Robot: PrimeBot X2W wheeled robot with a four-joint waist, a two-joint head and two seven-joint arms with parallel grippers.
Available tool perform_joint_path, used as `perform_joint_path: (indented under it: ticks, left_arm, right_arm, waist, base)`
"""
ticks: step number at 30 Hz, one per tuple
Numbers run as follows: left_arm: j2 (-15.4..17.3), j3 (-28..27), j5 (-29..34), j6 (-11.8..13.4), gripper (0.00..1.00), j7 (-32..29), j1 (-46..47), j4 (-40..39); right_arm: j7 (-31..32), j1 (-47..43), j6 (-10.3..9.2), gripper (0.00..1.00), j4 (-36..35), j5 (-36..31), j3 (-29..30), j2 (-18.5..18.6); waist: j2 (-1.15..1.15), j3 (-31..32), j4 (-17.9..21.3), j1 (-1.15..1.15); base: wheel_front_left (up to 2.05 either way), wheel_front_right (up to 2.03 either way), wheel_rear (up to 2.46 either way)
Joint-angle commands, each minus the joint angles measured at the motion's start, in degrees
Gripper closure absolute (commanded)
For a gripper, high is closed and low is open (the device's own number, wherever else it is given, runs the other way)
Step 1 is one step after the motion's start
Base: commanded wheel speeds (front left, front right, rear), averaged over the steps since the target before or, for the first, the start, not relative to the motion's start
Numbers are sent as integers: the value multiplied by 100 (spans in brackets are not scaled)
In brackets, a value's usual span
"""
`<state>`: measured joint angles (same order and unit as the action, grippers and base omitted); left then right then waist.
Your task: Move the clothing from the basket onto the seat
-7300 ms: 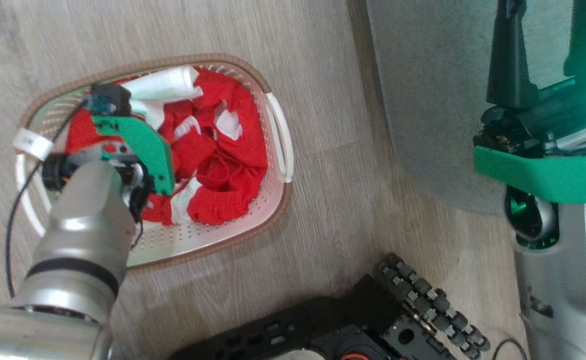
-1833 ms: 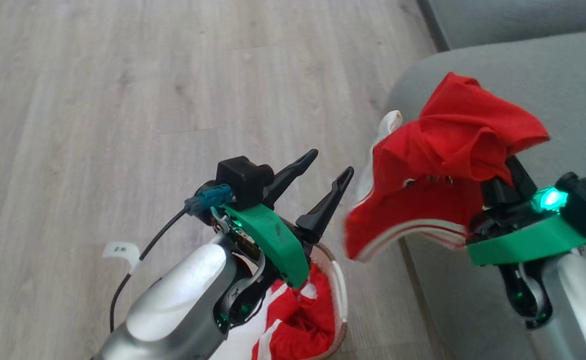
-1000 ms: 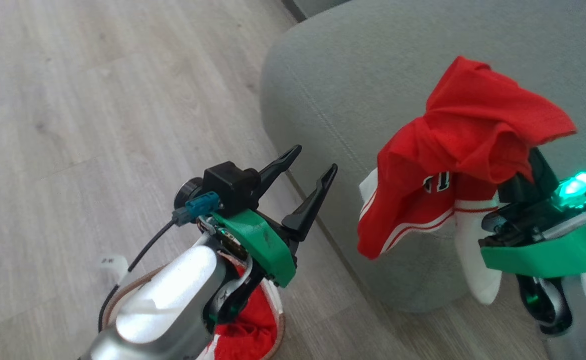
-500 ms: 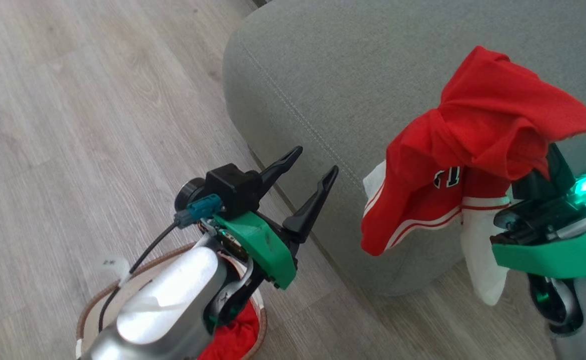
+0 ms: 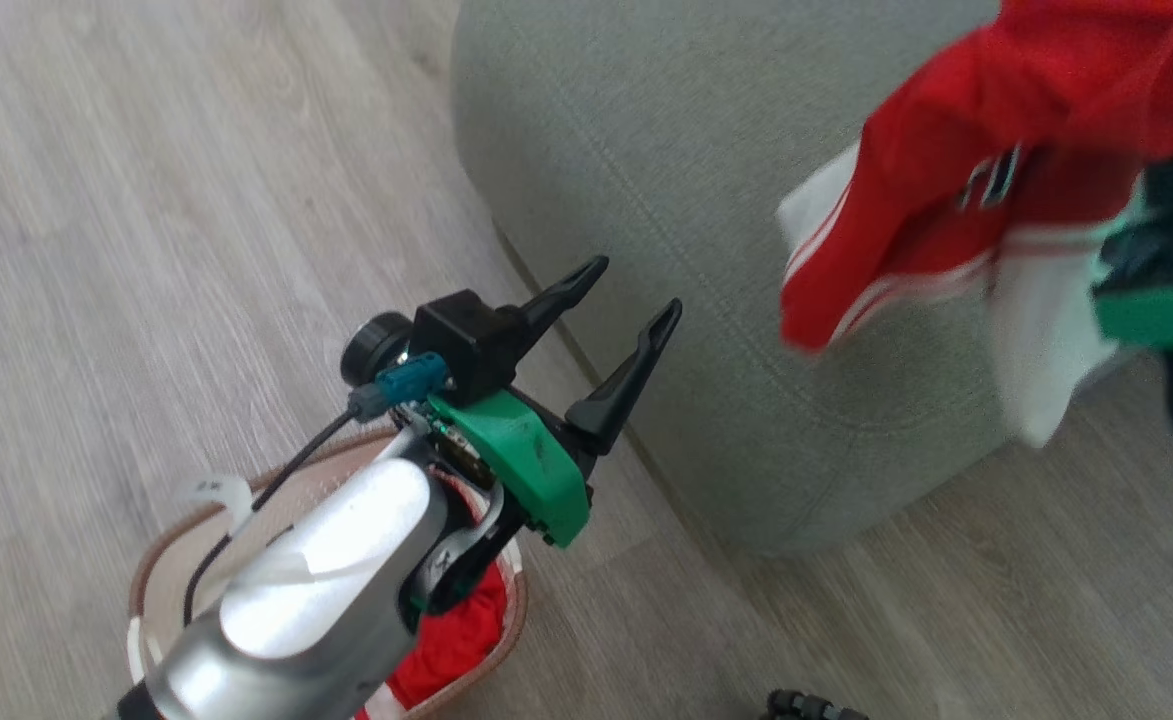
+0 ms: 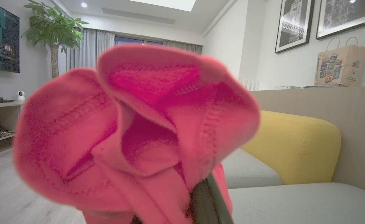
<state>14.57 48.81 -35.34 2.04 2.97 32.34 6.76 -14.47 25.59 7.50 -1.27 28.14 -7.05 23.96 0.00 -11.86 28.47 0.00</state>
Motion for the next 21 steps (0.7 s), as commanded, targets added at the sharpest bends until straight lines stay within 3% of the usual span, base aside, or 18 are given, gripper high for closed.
perform_joint_path:
  ticks: [1,13,21]
  left_arm:
    - [145,-205,65,-7,0,-39,372,-250]
    - [229,-86,351,0,0,-506,1004,-848]
    - [169,50,526,-85,0,-723,1409,-1077]
  right_arm:
    - [-52,454,-1,100,-5,130,-63,240]
    - [-52,2377,-1,100,1332,586,-63,1386]
    - [-52,3037,-1,100,2208,543,272,1879]
  waist:
    - [0,-235,-133,0]
    - [0,-1357,-681,0]
    - [0,-2049,-950,0]
  base:
    - [0,0,0]
    - [0,0,0]
    - [0,0,0]
